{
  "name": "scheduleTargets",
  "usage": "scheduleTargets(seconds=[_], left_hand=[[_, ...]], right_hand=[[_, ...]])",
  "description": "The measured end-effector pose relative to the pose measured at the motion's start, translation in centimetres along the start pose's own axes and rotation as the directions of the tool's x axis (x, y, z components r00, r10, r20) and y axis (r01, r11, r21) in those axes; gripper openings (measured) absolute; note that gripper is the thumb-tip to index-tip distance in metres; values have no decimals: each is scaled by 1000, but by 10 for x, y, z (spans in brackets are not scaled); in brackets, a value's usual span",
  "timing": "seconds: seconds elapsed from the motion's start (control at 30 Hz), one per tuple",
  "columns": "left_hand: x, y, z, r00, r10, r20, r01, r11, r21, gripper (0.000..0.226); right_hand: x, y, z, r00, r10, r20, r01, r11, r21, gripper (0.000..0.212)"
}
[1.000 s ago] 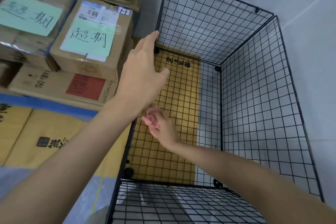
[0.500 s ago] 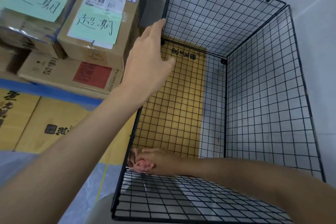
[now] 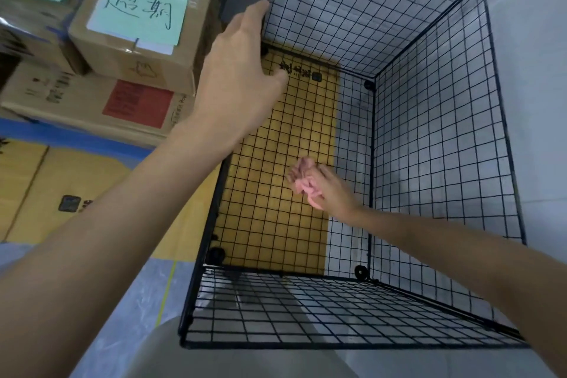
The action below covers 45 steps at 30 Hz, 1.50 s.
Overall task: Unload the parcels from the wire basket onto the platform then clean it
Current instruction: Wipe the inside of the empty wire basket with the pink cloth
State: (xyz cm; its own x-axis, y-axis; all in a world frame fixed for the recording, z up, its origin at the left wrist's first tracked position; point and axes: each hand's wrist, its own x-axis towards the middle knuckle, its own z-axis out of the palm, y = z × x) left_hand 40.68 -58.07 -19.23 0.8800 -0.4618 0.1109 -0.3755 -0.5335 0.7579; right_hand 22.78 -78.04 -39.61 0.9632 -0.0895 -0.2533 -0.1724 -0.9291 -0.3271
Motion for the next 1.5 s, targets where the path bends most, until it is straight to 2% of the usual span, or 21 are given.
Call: scheduleTargets(seconds=[0.1, 0.17, 0.23, 0.3, 0.37, 0.43, 0.5, 0.57, 0.63, 0.7, 0.8, 0.87, 0.93, 1.0, 1.07, 1.1, 1.17, 1.27, 1.33, 1.4, 1.5], left_hand=[[0, 0, 1, 1000, -10, 0, 10, 1000, 6, 74], [-1, 0, 1, 1000, -9, -3, 9, 1000, 6, 74], [-1, -1, 1, 1000, -8, -3, 8, 1000, -1, 74], [-1, -2, 1, 1000, -11, -11, 11, 1000, -1, 74], [0, -2, 1, 1000, -7, -14, 7, 1000, -1, 73], [0, -2, 2, 1000, -7, -16, 7, 1000, -7, 73], [0, -2, 2, 1000, -11, -20, 11, 1000, -14, 73], [0, -1, 2, 1000, -14, -23, 13, 1000, -20, 73], [0, -1, 2, 1000, -15, -21, 14, 999, -31, 73], [1, -1, 2, 1000, -14, -20, 13, 999, -32, 72], [2, -2, 3, 1000, -10, -25, 9, 1000, -29, 72], [3, -3, 3, 1000, -4, -27, 4, 999, -32, 72], [2, -3, 3, 1000, 5, -25, -6, 999, -41, 72], [2, -3, 3, 1000, 15, -26, -16, 999, -49, 72], [2, -3, 3, 999, 22, -28, -23, 999, -45, 72], [2, -3, 3, 999, 25, -29, -26, 999, -44, 72], [2, -3, 2, 999, 25, -26, -26, 999, -42, 72], [2, -4, 2, 999, 31, -14, -31, 999, -29, 73], [1, -4, 1, 999, 35, -9, -35, 999, -17, 74], [0, -3, 0, 999, 44, -8, -44, 999, -9, 75], [-1, -4, 0, 998, 56, 1, -56, 998, 15, 75]], right_hand=[[-43, -15, 15, 942, -176, 286, 162, 984, 71, 42], [-72, -20, 26, 820, -344, 457, 320, 938, 132, 30], [-90, -20, 30, 742, -386, 548, 357, 920, 164, 29], [-86, -18, 23, 741, -356, 569, 357, 927, 115, 42], [-70, -12, 9, 791, -288, 540, 341, 940, 1, 49], [-47, 0, -9, 891, -164, 423, 226, 969, -101, 50], [-23, 25, -24, 966, 33, 257, 17, 982, -188, 59], [-6, 44, -33, 957, 255, 138, -213, 942, -261, 65], [-3, 55, -27, 918, 381, 115, -349, 909, -227, 69], [-13, 51, -15, 894, 423, 146, -402, 903, -152, 77], [-42, 38, 3, 873, 423, 245, -406, 906, -119, 76], [-62, 35, 10, 821, 422, 384, -402, 906, -134, 73], [-81, 39, 16, 720, 382, 579, -395, 912, -111, 69], [-95, 41, 13, 594, 317, 739, -342, 931, -125, 53], [-94, 34, 1, 478, 255, 840, -245, 958, -152, 32], [-90, 26, -9, 442, 248, 862, -232, 960, -157, 29], [-73, 3, -39, 491, 238, 838, -217, 965, -147, 36], [-32, -22, -100, 689, 242, 683, -238, 966, -102, 34], [-10, -40, -150, 814, 258, 521, -235, 966, -111, 22], [-4, -63, -204, 910, 264, 320, -231, 963, -139, 27], [-23, -76, -262, 966, 258, 29, -255, 965, -67, 35]])
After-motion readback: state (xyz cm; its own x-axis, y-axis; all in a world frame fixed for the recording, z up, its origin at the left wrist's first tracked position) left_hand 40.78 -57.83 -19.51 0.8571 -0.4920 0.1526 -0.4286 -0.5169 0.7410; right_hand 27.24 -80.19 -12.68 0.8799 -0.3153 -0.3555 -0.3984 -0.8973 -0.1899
